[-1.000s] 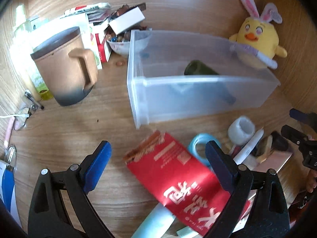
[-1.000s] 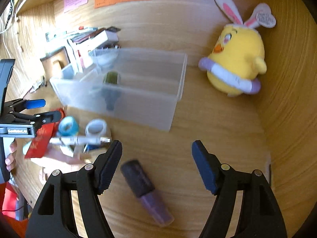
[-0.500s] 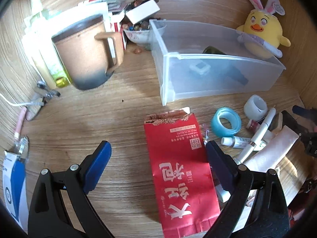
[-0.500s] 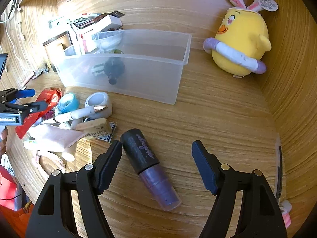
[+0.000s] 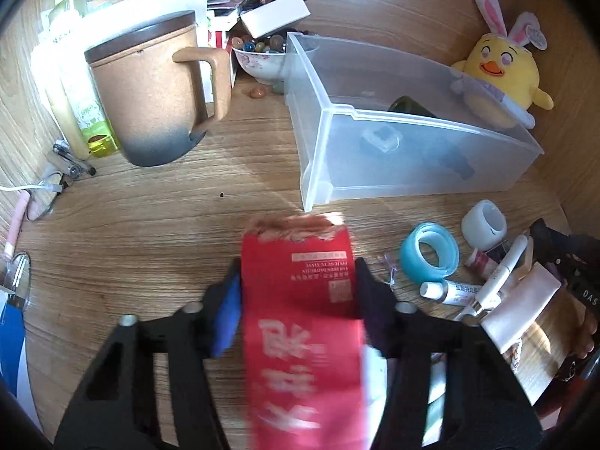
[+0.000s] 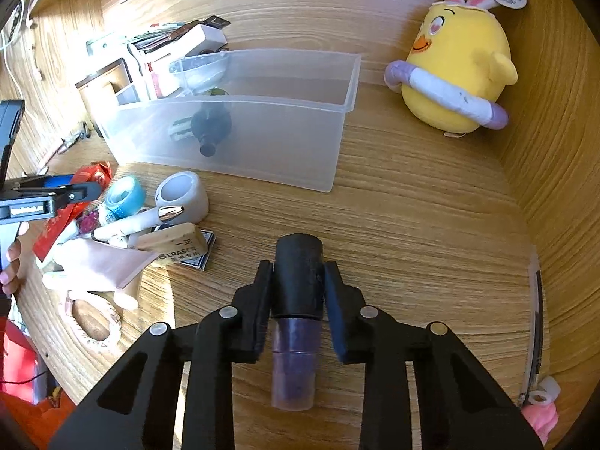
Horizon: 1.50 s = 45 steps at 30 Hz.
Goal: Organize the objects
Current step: 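Grasp the red packet with the left tool while the right tool grasps the purple tube, then place the red packet and purple tube into the clear box, opening both tools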
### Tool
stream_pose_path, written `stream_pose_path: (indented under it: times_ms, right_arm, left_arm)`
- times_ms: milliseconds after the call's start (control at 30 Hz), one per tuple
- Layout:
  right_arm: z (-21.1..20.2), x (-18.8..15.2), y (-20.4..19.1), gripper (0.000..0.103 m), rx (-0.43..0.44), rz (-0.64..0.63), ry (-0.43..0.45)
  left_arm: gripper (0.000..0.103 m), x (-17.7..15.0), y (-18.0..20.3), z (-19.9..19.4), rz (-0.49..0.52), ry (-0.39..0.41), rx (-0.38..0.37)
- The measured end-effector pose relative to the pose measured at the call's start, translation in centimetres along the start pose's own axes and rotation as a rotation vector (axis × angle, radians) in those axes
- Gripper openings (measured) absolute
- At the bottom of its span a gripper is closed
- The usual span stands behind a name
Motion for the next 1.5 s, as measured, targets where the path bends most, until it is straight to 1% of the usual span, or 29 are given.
stream_pose_path:
  times_ms: [200,400,700,833,967,1100,1200,1333,1500]
  right_arm:
    - [-1.0,0.4,0.3,0.024,-0.001,0.044,0.043]
    - [-3.0,1.9,0.4,0.024,-0.002,0.064,0.113]
    - [-4.9,4.7,0.2,0.024,0.006,0.097,0.221]
    - [-5.7,6.1,0.1,0.024,0.014,0.1,0.269]
    - [-6.6,8.0,-0.1,0.024,0.019,0.091,0.325]
    - [-6.8,9.6,-0.5,0.024,0.021,0.075,0.356]
    - [-6.5,10.8,-0.8,0.024,0.019,0.062,0.367]
    - [-5.6,12.3,-1.1,0.024,-0.005,0.039,0.374]
    - [-3.7,14.0,-1.2,0.024,-0.012,0.019,0.35]
  left_arm:
    - [0.053,-0.1,-0.9,-1.5,-0.014,0.058,0.016]
    - [0.053,0.9,-0.8,-4.0,-0.013,0.134,0.003]
    - [0.053,3.5,0.7,-6.4,-0.001,0.247,-0.048]
    - [0.053,4.6,1.4,-6.7,0.005,0.273,-0.066]
    - [0.053,6.0,1.9,-6.5,0.002,0.283,-0.086]
    - [0.053,7.4,2.3,-6.2,0.005,0.292,-0.099]
    - [0.053,8.5,2.7,-5.9,0.013,0.299,-0.1]
    - [0.053,10.2,3.4,-5.6,0.035,0.314,-0.09]
    - [0.053,12.3,4.3,-4.7,0.07,0.332,-0.072]
Point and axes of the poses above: each gripper's, at about its wrist camera, not at the fingertips, and z roughly the way its jaws point, y to its right, x to its top, the point moved 1 cm from there along z, roughly the way its jaws point, and after that the axes turned 7 degrees about y, right-handed, at the moved point
